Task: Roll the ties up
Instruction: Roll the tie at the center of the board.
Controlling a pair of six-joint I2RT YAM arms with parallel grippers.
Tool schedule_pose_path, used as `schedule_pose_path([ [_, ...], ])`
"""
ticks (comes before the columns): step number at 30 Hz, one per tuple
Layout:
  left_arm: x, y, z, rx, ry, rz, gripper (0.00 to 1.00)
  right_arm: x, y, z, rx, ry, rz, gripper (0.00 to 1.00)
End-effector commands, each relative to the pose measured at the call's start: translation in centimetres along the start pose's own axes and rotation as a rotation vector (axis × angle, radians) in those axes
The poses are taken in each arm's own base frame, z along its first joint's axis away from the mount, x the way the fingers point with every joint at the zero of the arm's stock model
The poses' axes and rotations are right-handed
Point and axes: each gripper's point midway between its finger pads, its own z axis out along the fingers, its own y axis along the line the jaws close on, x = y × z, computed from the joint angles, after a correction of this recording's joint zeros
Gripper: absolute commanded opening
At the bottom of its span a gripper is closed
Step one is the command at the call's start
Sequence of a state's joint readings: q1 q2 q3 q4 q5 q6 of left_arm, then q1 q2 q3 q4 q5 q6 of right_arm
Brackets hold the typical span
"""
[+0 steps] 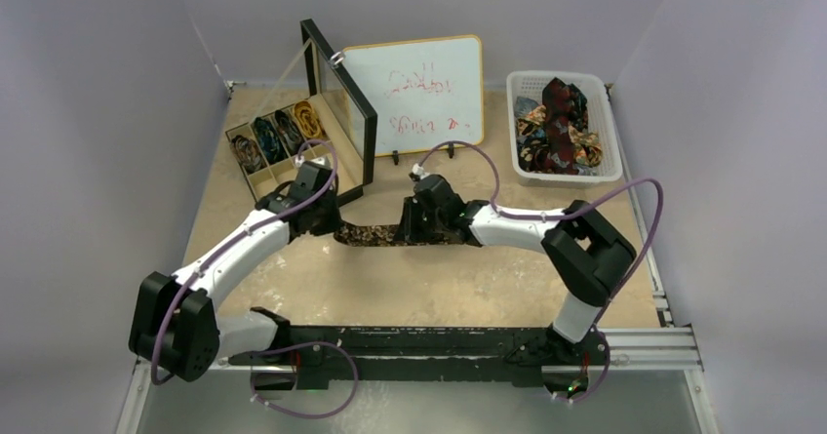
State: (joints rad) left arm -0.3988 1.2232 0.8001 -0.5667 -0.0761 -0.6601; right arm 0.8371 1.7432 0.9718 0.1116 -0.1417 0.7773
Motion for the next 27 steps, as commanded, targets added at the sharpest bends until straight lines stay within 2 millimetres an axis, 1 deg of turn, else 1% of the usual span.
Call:
schedule_pose_path([
  [1, -1.4, -0.3, -0.3, -0.069, -0.046, 0.060, 0.00, -1.6, -0.4, -1.8, 0.005, -0.081, 0.035, 0.19],
  [5, -1.3, -1.1, -0.3, -0.108, -0.059, 0.110, 0.00, -1.9, -0.6, -2.7, 0.008, -0.108, 0.044, 0.20],
  [12, -0.8, -2.0, 0.0, -0.206, -0.065, 0.177, 0.00, -2.2, -1.6, -3.6, 0.038, -0.136, 0.061, 0.19],
  [15, -0.7, -2.4, 0.1, -0.235, -0.070, 0.192, 0.00, -2.1, -2.1, -3.8, 0.049, -0.143, 0.071, 0.20],
  [19, -0.4, -3.6, 0.2, -0.246, -0.075, 0.223, 0.00, -2.0, -2.6, -3.9, 0.058, -0.143, 0.077, 0.20],
  [23, 0.3, -4.1, 0.9, -0.282, -0.056, 0.256, 0.00, -1.9, -2.9, -4.0, 0.059, -0.145, 0.085, 0.20],
  [27, 0.9, -5.3, 1.6, -0.293, -0.045, 0.274, 0.00, -2.0, -3.2, -4.3, 0.059, -0.152, 0.093, 0.21],
])
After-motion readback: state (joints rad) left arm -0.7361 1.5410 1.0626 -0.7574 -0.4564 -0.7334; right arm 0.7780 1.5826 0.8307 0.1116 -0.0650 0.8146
